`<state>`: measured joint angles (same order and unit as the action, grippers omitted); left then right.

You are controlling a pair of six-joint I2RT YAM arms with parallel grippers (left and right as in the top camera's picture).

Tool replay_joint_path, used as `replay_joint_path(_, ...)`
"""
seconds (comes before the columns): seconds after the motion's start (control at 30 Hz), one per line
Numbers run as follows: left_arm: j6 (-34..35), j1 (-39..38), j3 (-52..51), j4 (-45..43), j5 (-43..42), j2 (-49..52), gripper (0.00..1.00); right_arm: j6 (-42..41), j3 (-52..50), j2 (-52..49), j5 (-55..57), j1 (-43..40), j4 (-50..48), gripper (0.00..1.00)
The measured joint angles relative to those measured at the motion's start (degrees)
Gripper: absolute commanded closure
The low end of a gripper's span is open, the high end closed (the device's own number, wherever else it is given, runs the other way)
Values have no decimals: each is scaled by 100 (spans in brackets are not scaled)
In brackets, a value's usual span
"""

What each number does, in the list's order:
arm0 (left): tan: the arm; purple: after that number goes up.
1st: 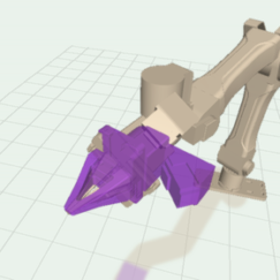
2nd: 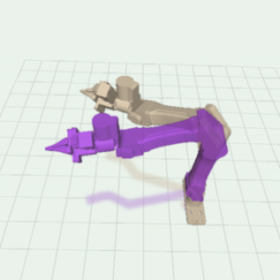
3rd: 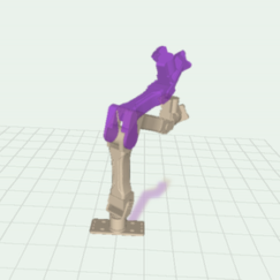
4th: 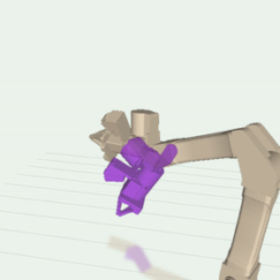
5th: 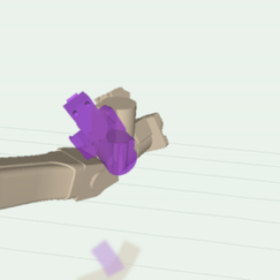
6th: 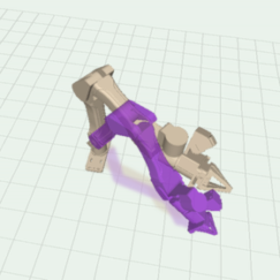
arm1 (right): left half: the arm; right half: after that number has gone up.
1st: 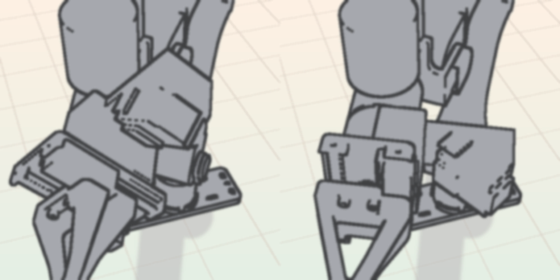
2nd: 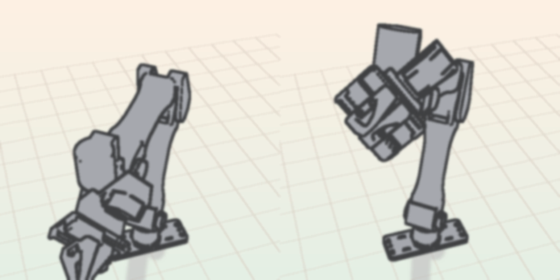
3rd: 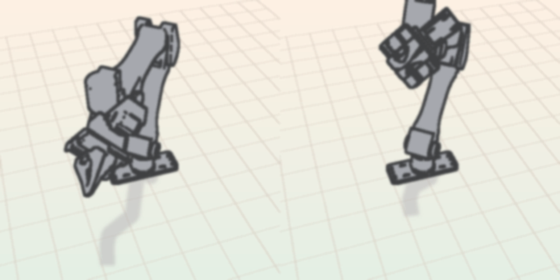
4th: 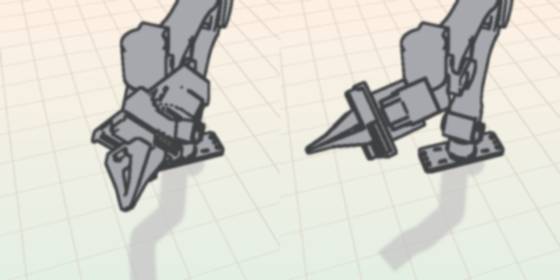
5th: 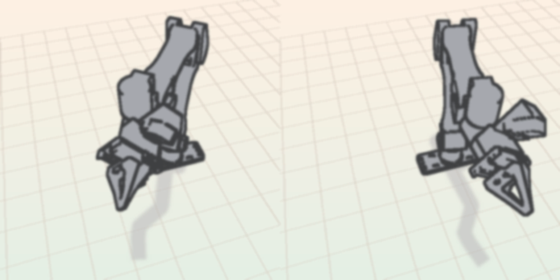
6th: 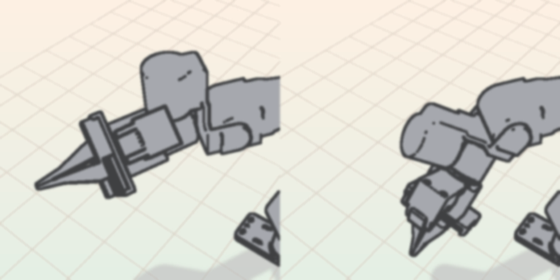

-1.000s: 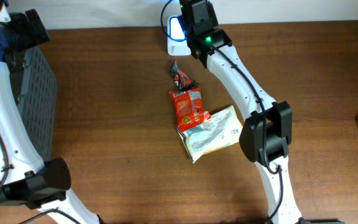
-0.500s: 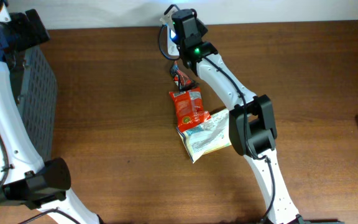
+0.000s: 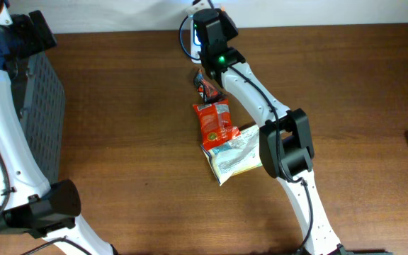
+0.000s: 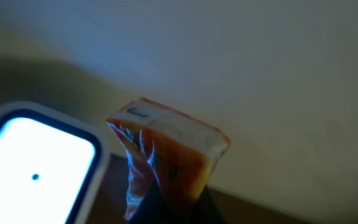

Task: Scan the item barcode
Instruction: 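Hold the orange box up to the scanner window with right gripper, then carry the orange box right and set it beside the Listerine bottle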

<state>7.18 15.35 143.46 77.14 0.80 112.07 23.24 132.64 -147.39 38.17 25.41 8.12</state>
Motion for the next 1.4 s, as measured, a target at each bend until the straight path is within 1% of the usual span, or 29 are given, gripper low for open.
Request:
replay_joint_path(0.1,0,0,0,0,2,0,1,-723,4,26,442,-149,518,96)
replay_joint_path(0.23,0,0,0,0,0,0,1,-2017,4,212,621,-645,1928,96)
replay_joint_path(0.3,0,0,0,0,0,0,1,-2889,11,391,494,-1174,2754,96)
replay_joint_path(0.37,0,0,0,0,0,0,1,-3495,20,535,308,-1661,3375,96)
replay_joint_path(0.43,0,0,0,0,2,0,1,-4162,28,671,31,-2345,4061,96)
replay_joint_path(0.53,0,0,0,2,0,0,1,-4863,44,721,-382,-3248,4774,96)
replay_joint_path(0.6,0,0,0,-2,0,0,1,-5149,42,721,-632,-3786,5106,96)
replay_joint_path(0.73,0,0,0,-2,0,0,1,-5414,42,721,-911,-4660,5674,96)
replay_joint_path(0.87,0,0,0,0,2,0,1,-5508,42,721,-1014,-5329,5949,96)
replay_joint_path(0.9,0,0,0,0,0,0,1,-5523,42,721,-1029,-5630,5998,96)
replay_joint_path(1.0,0,0,0,0,0,0,1,-5541,0,721,-1075,-5869,5984,96)
replay_joint_path(1.03,0,0,0,0,2,0,1,-5556,-55,721,-1117,-5956,5947,89)
replay_joint_path(1.07,0,0,0,0,2,0,1,-5565,-94,721,-1178,-6017,5921,79)
replay_joint_path(1.1,0,0,0,0,2,0,1,-5560,-127,721,-1241,-6063,5904,60)
replay_joint_path(1.13,0,0,0,0,0,0,1,-5582,-144,721,-1322,-6098,5893,48)
replay_joint_path(1.17,-2,0,0,0,2,0,1,-5595,-149,721,-1360,-6107,5888,43)
replay_joint_path(1.2,0,0,0,0,0,0,1,-5602,-153,721,-1403,-6111,5888,34)
replay_joint_path(1.27,0,0,0,0,0,0,1,-5613,-153,721,-1478,-6109,5899,13)
replay_joint_path(1.3,0,0,0,0,2,0,1,-5602,-153,721,-1502,-6098,5917,6)
replay_joint_path(1.33,0,0,0,0,2,0,1,-5565,-153,721,-1519,-6089,5930,4)
replay_joint_path(1.4,0,0,0,0,2,0,1,-5587,-153,721,-1558,-6072,5969,3)
